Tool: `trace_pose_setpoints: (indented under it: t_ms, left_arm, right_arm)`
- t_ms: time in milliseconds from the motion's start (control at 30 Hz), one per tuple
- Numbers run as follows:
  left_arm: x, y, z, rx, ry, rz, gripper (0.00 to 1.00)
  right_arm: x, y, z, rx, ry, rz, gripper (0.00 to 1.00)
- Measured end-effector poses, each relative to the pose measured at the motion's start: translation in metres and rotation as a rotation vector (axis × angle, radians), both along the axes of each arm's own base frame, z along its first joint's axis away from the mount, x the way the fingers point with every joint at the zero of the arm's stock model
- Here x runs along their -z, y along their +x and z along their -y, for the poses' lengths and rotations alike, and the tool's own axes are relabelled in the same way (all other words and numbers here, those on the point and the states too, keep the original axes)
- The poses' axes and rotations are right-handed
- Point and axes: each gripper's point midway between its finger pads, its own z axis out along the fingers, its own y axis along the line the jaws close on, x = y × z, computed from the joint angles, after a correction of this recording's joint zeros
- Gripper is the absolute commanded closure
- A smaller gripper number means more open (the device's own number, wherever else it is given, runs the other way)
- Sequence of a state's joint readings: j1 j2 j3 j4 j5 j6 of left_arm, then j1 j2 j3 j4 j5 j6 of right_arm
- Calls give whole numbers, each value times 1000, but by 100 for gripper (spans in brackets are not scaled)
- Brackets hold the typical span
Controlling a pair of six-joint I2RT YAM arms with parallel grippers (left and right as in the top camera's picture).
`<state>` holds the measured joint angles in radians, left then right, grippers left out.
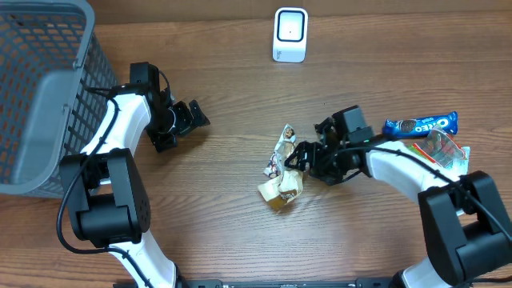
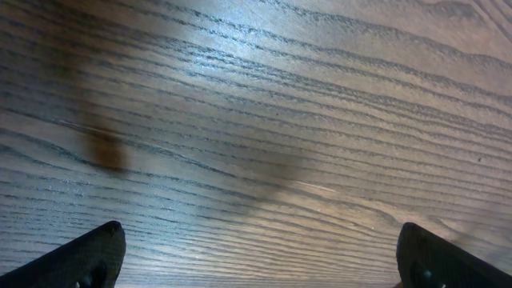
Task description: Scan the item barcode
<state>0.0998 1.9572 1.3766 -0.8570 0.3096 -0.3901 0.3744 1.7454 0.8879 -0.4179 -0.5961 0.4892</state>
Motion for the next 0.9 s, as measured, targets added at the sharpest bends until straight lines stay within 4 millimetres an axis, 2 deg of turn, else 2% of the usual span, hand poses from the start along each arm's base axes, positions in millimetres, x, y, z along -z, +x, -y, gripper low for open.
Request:
trace_pose_setpoints:
  t_ms: [67, 167, 200, 233, 300, 333, 367, 433, 567, 700, 800, 900]
  left_arm:
    - [0, 0, 0, 0, 0, 0, 0]
    - [0, 0, 0, 0, 0, 0, 1]
    - [0, 0, 0, 0, 0, 0, 0]
    - [0, 0, 0, 0, 0, 0, 0]
    - [0, 0, 0, 0, 0, 0, 0]
    - [0, 0, 0, 0, 0, 0, 1]
    - [0, 0, 0, 0, 0, 0, 0]
    - [0, 0, 0, 0, 0, 0, 0]
    - [0, 0, 0, 0, 0, 0, 0]
    - [0, 0, 0, 0, 0, 0, 0]
    - [0, 0, 0, 0, 0, 0, 0]
    - [0, 0, 0, 0, 0, 0, 0]
  right_arm:
    - [4, -2, -2, -8, -36, 13, 11]
    - [5, 1, -6, -16, -81, 64, 19]
    - [5, 4, -8, -17, -92, 86, 26]
    - [4, 6, -10, -24, -99, 115, 32]
    - [3, 10, -17, -43, -111, 170, 66]
    - [2, 10, -21, -61, -112, 196, 78]
    - [0, 10, -25, -83, -113, 221, 86]
    - [-4, 8, -31, -108, -115, 252, 94]
    - [-4, 7, -29, -127, -155, 283, 96]
    - [-3, 11, -15, -123, -246, 298, 96]
    - [-9, 20, 9, -113, -406, 328, 96]
    - [-25, 38, 39, -93, -621, 398, 96]
